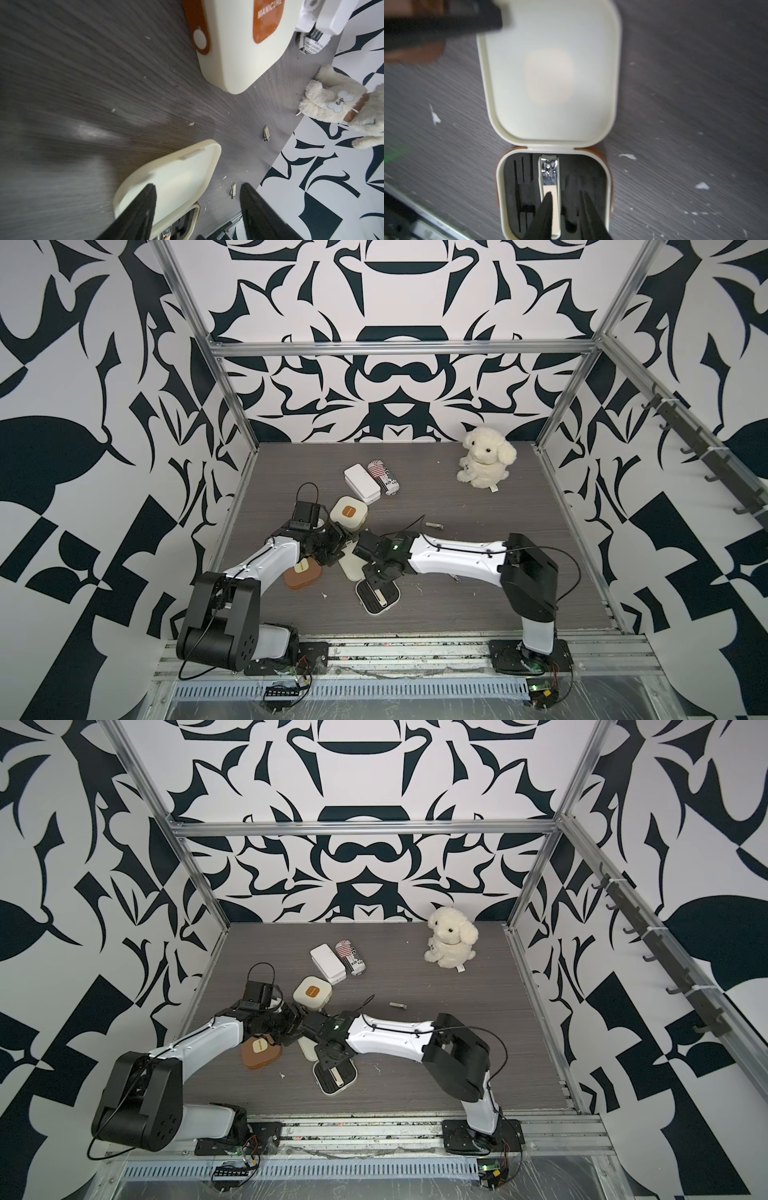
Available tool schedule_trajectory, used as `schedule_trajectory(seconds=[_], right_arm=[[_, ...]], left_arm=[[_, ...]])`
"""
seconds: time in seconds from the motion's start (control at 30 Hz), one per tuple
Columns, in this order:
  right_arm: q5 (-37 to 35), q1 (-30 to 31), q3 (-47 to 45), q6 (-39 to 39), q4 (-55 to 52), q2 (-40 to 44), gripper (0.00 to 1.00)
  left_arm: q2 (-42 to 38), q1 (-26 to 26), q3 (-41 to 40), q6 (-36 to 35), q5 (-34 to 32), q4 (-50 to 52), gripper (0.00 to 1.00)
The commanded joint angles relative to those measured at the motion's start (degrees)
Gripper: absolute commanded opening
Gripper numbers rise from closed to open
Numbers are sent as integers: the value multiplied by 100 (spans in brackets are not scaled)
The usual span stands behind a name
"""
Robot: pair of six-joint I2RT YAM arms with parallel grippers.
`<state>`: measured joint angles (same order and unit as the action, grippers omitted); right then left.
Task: Organize nail clipper sets
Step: Place the nail clipper in the storage box, then adjust the nail clipper at the center of the board.
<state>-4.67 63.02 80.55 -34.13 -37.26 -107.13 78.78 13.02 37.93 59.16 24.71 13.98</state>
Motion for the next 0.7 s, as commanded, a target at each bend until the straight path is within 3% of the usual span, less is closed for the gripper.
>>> schedule_trajectory(seconds=[0.0,0.17,0.33,0.67], right_arm=[[-479,-587,-448,-130,-197,777,33],[-175,-1923,-1460,-266,81,1425,40],[112,-2784,-1919,-199,201,1564,45],[392,-2891,-3163,-685,625,1914,49]], left_arm=[[124,124,137,-113,54,-74,68],[258,336,171,-106,-11,-150,68],[307,412,162,-80,-19,-219,68],[409,412,156,-80,8,-304,68]])
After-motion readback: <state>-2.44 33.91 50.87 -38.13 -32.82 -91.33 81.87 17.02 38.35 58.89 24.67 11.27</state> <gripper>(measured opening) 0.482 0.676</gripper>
